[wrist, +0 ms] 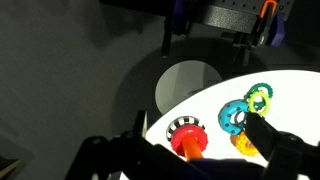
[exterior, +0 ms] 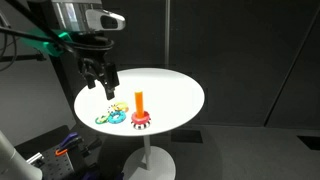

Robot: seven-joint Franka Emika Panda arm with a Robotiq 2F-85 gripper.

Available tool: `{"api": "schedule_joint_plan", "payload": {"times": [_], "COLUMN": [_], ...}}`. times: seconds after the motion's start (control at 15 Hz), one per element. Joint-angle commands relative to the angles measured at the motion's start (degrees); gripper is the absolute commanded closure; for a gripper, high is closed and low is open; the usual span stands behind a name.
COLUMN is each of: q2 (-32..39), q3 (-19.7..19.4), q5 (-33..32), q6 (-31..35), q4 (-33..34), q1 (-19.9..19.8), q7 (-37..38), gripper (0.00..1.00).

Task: Put the black and white ring on the stack

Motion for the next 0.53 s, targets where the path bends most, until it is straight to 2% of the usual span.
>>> {"api": "schedule_joint_plan", "payload": {"times": [0.0, 0.47], "q2": [0.07, 1.46], "q3": [0.25, 1.43], "q5": [0.20, 0.93], "q6": [-0.08, 1.14], "q4": [0.08, 0.58], "q1": [-0.24, 0.80], "q7": [-0.14, 1.12], "gripper": [0.00, 0.00]}}
